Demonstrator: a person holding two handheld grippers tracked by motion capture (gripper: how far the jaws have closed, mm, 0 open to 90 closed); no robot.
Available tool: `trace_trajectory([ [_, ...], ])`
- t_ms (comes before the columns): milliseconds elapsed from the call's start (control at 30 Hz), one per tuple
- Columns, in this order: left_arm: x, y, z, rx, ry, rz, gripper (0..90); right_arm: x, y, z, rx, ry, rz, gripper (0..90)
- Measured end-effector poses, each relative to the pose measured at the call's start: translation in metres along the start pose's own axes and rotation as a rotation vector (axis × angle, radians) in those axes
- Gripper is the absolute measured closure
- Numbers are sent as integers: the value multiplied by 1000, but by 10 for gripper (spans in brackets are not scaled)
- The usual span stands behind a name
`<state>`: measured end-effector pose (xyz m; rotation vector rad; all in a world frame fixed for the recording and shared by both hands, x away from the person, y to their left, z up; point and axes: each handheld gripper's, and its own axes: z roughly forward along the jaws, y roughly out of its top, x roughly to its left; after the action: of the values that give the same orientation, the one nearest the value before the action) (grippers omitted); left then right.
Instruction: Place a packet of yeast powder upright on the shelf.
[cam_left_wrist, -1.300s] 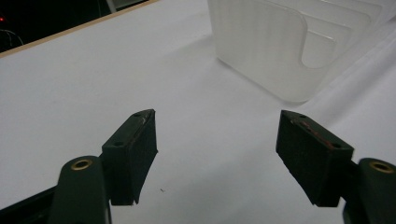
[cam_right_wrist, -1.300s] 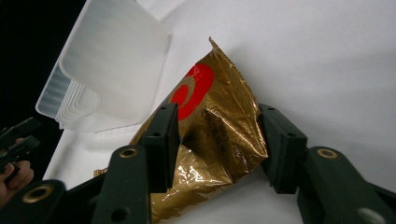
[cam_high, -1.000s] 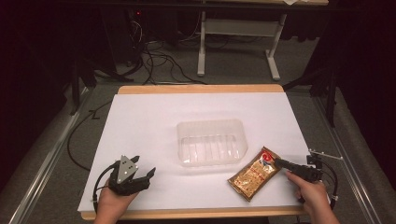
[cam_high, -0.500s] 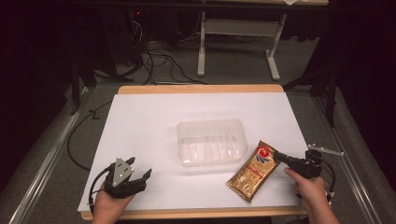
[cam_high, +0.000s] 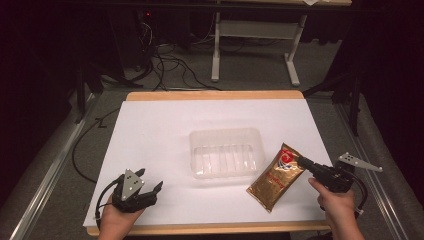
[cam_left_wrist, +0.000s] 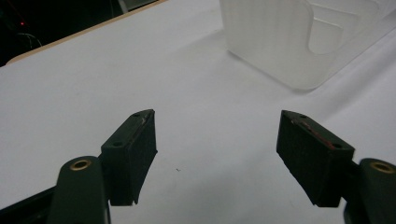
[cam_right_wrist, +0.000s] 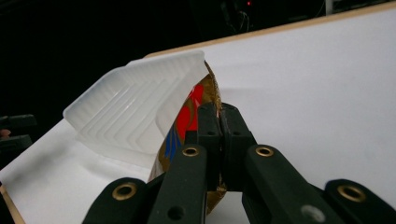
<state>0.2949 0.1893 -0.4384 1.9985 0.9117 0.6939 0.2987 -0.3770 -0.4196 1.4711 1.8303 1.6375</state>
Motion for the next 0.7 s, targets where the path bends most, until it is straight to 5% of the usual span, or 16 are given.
trace_trajectory([
  [233,0,0,-1,-2,0,1,293,13,5,-8,-58,-27,-67,896],
  [700,0,0,0,-1,-3,7,292,18,16,-27,-180,-97,-85,898],
])
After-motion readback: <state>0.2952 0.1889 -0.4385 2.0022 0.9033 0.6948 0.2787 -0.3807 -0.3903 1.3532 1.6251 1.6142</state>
